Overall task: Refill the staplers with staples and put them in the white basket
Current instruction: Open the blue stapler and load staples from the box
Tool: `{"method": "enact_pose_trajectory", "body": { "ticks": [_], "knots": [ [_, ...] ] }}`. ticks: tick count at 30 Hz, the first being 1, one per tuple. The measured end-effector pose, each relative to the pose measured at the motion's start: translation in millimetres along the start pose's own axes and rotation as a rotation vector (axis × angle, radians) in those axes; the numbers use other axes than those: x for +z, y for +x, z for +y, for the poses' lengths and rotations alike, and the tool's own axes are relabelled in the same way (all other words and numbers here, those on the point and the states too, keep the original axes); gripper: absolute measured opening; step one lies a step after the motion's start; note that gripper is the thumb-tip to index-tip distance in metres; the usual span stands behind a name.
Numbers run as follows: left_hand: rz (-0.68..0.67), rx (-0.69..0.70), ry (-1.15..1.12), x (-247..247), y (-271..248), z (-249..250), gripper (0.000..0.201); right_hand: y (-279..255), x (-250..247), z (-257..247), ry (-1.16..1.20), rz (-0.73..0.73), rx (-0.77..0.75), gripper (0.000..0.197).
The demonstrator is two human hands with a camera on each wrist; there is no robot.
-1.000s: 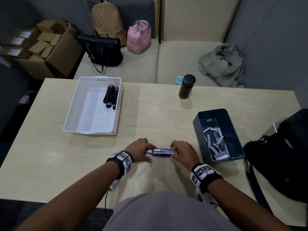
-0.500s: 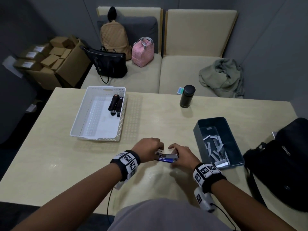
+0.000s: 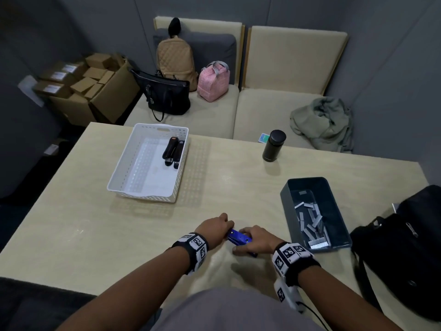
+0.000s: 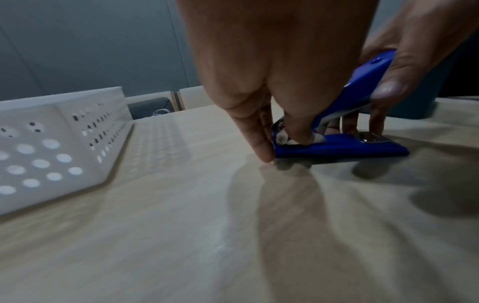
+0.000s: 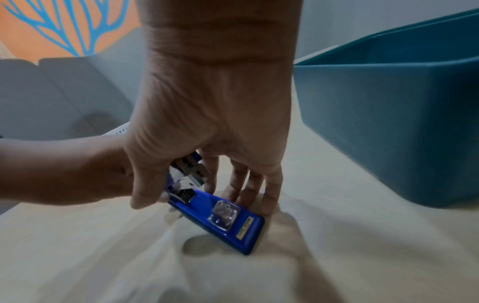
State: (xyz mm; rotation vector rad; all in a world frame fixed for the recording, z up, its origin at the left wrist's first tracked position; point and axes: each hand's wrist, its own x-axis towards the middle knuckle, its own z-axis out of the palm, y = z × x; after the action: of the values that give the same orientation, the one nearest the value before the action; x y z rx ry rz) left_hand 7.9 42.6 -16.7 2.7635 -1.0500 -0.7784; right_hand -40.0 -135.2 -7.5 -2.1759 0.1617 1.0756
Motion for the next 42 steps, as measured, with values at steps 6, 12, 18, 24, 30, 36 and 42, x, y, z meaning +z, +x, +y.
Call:
{"method": "enact_pose_trajectory", "body": {
  "ticks": [6,12,18,24,30,36,42],
  "knots": [
    [0.260,-0.001,-0.212,-28.3,-10.8,-37.4,0.029,8.3,-11.1,-43.7,0.305,0.011,-0.011,0.078],
    [0.318,-0.361,-1.250,-83.0,-18.9,-55.2,0.050,24.8,-26.9,-131.6,0.522,0.234,-0.183,0.064],
    [0.521,-0.438,-1.425,-125.5,-22.2,-108.5,0.029,32.9,-37.7,-202.0,0.260,0.177,-0.366,0.092],
    [0.556,-0.691,-1.019,-147.8,-17.6,-218.0,0.042,48.5,-43.0,-222.0,0.243,0.196,-0.329,0.084],
    [0.259,-0.676,-0.850,-159.2,23.3,-277.2,0.041,68.7,-32.9,-190.7,0.169,0.235,-0.200,0.058],
    [0.158,-0.724,-0.636,-153.9,70.7,-287.3,0.058,76.9,-28.2,-154.8,0.145,0.268,-0.071,0.048],
    [0.172,-0.703,-0.515,-163.0,80.8,-278.3,0.039,71.0,-23.6,-128.8,0.228,0.341,0.030,0.043]
  ]
}}
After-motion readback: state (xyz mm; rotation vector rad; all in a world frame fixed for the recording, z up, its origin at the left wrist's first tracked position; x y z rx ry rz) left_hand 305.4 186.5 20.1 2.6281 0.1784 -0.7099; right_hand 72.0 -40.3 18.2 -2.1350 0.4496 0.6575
